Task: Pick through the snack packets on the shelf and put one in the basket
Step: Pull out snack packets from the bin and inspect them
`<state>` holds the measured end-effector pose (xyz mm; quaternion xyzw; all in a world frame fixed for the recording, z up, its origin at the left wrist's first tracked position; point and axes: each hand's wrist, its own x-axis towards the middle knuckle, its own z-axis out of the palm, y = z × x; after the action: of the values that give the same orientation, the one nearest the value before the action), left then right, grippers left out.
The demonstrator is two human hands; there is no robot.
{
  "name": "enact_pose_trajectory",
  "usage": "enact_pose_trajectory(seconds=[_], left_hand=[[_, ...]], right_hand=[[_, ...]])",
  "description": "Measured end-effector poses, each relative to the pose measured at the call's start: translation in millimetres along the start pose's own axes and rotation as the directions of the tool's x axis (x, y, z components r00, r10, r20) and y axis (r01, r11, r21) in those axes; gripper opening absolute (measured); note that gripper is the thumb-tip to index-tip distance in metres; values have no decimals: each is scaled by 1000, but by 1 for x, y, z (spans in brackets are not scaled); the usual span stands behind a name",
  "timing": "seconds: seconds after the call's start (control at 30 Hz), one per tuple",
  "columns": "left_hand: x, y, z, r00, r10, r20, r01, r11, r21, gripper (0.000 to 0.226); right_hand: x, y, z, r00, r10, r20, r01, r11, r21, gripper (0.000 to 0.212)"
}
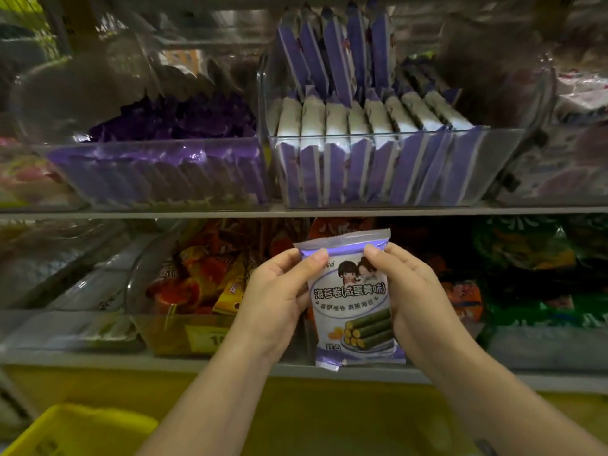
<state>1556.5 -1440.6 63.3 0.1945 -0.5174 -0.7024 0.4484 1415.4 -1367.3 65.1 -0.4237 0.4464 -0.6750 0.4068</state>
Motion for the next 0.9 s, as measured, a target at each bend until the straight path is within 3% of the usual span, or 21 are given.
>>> enact_pose_trajectory(seconds=[0.1,0.2,0.43,0.6,0.67,0.77,0.83,0.9], left_hand=[[1,-6,5,997,-69,-43,68,998,-19,6],[2,-10,9,994,-76,-81,77,997,12,25],[2,-13,11,987,-128,-96,135,989,62,16],[2,-8,6,967,-252,-37,253,966,57,33],[0,-4,3,979,-202,-3,202,975,97,42],[-5,5,-10,1000,-26,7,21,933,360,34],[-14,16,-18,990,14,139,-80,872,483,21],[-25,27,-25,956,-45,291,-129,826,549,25]], right_hand=[[-2,4,1,998,41,-52,-39,999,33,38],[-1,7,0,989,102,-104,-96,993,64,43],[0,7,-6,971,209,-112,-195,973,125,33],[0,4,-7,939,322,-123,-299,938,174,38],[0,3,-7,908,385,-165,-345,910,229,40],[1,-1,-5,877,422,-229,-350,889,296,40],[1,-4,-4,864,431,-259,-338,879,337,44],[0,-6,-2,855,438,-279,-329,873,361,48]])
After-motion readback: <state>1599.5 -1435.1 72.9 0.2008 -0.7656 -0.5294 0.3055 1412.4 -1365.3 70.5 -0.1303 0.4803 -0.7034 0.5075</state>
